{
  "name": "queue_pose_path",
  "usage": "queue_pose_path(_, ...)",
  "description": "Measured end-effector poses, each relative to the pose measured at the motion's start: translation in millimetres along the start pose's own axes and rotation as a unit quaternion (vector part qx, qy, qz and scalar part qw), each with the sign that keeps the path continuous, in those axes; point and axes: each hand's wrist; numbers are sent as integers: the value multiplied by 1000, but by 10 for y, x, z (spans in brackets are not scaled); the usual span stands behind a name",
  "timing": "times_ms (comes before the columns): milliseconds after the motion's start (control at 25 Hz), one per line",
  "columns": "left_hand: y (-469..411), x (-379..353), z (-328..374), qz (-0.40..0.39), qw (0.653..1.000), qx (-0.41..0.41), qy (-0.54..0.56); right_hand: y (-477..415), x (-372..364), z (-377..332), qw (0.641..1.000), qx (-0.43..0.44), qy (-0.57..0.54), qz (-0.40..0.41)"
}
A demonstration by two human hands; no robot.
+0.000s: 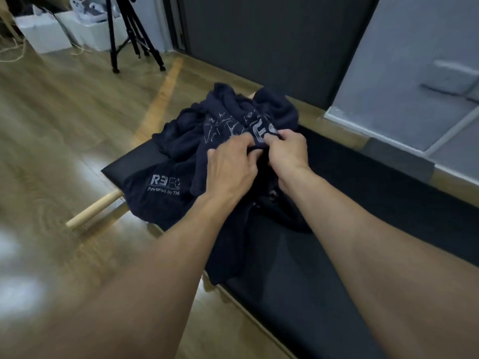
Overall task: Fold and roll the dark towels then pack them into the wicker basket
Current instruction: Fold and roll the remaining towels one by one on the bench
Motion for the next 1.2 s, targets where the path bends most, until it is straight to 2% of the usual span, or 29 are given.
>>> queue_pose_path(80,-92,106,466,21,997,-55,57,81,473,-368,999,2,-50,18)
queue_pose_path(160,-124,276,969,5,990,-93,107,158,951,-794,994,1,-109,33)
queue_pose_path(240,-87,422,1375,-60,986,-89,128,279,1394,-1240,989,10,-140,46)
queue_pose_path(400,-137,613,2350,-170,976,-110,79,625,2465,-2042,980,46,-160,111)
queue_pose_path(520,-379,693,3212,-136,974,-148,108,727,3255,-2491,967,68,-193,149)
queue_pose_path(640,-623,670,3970,-137,956,-145,217,801,3988,-2799,961,102,-189,172)
queue_pose_path(760,-758,481,4665,-156,928,-146,303,1011,4579,-2761,962,159,-102,197)
queue_pose_path(880,-767,284,5133,-166,897,-126,390,1328,4912,-2347,973,190,6,131)
queue_pose_path(960,-738,147,5321,-167,895,-117,396,1488,5109,-1927,969,115,189,107)
queue_pose_path(1040,-691,43,5374,-175,899,-93,389,1579,5273,-1520,937,2,335,101)
queue_pose_path(1080,-668,9,5370,-182,900,-80,387,1640,5317,-1406,931,-38,344,117)
queue_pose_path(1120,-648,-8,5333,-185,905,-69,377,1686,5341,-1368,941,-54,301,143)
queue_pose_path(1200,-637,7,5206,-177,931,-50,315,1763,5346,-1507,971,-48,130,193)
Point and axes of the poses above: each hand's wrist, its own y-axis away from the middle knuckle, its own x-axis out of the back of the hand, z = x × y, and after that the axes turned 5 degrees about -z, right-handed
